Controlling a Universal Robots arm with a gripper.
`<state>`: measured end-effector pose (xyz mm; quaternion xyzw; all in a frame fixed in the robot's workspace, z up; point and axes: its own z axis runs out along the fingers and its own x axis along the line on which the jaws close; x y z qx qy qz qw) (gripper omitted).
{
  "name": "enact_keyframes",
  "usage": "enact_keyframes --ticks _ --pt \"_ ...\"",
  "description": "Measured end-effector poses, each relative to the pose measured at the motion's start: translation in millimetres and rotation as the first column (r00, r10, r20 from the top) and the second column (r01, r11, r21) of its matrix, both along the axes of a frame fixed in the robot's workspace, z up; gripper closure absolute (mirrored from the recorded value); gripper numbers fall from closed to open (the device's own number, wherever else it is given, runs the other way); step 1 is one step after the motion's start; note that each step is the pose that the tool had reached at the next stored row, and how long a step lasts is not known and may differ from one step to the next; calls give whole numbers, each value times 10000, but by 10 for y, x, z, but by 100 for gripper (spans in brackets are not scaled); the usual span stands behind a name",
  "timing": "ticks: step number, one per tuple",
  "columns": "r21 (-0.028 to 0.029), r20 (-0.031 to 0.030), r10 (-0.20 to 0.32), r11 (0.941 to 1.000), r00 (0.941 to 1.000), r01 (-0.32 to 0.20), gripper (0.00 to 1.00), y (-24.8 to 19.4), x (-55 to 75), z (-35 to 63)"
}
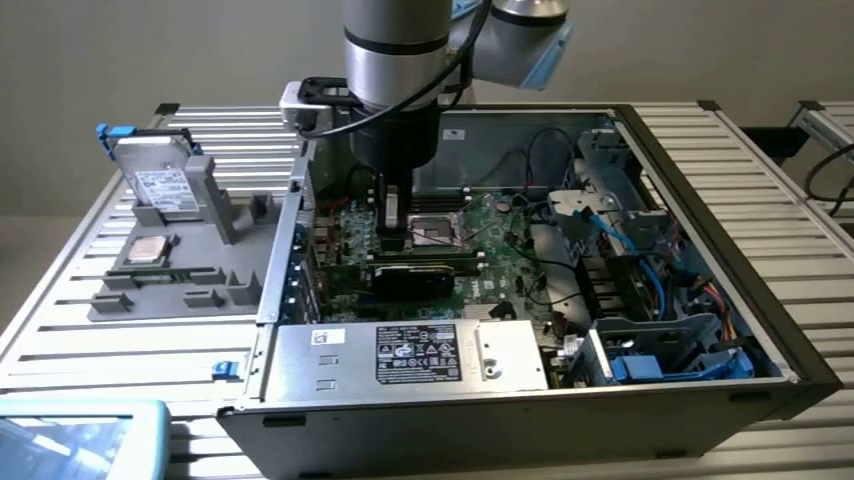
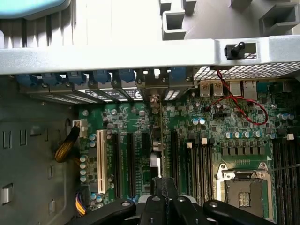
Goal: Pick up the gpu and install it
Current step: 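Press down on the gpu until it lock into place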
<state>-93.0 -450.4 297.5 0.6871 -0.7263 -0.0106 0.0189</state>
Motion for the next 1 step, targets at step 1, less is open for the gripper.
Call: enact_keyframes --ticks 1 --pt "0 0 0 10000 10000 0 88 0 0 0"
